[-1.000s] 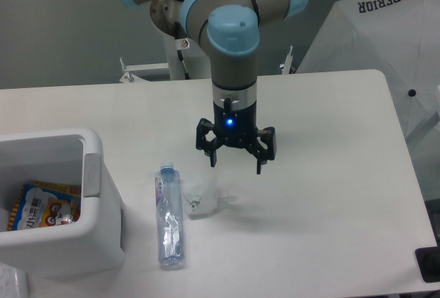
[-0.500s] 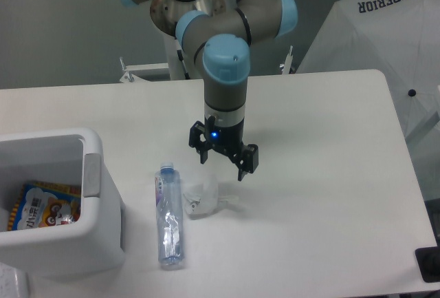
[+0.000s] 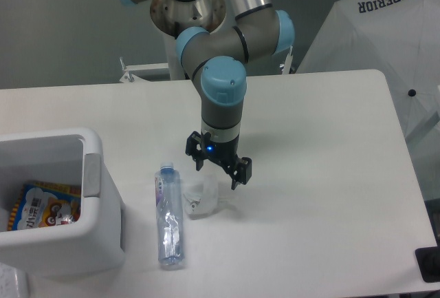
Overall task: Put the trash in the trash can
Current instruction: 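Lower the gripper onto the wrapper and close on it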
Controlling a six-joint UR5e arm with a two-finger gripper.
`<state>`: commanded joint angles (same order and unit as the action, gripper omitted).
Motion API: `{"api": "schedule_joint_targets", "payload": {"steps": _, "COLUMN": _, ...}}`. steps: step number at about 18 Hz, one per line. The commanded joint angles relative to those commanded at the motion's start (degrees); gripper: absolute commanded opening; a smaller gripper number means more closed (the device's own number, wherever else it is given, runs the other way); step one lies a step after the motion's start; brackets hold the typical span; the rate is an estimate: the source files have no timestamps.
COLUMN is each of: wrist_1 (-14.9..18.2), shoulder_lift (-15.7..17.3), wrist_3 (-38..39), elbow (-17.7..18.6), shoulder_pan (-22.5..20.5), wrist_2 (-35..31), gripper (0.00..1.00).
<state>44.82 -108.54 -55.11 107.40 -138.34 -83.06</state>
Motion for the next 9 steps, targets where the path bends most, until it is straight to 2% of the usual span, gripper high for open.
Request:
{"api": "schedule_joint_targets", "payload": {"steps": 6, "wrist_1": -0.09, "shoulder_lift": -0.09, "wrist_3": 0.09, "elbow": -0.09, "shoulder_pan": 0.0, "wrist_2": 0.0, "gripper": 0.72}}
{"api": "schedule_joint_targets", "payload": {"steps": 9, "wrist_1": 0.0, "shoulder_lift": -0.09, "wrist_3": 0.18, "elbow": 0.0, "shoulder_pan": 0.0, "wrist_2": 0.0, "gripper": 0.64}}
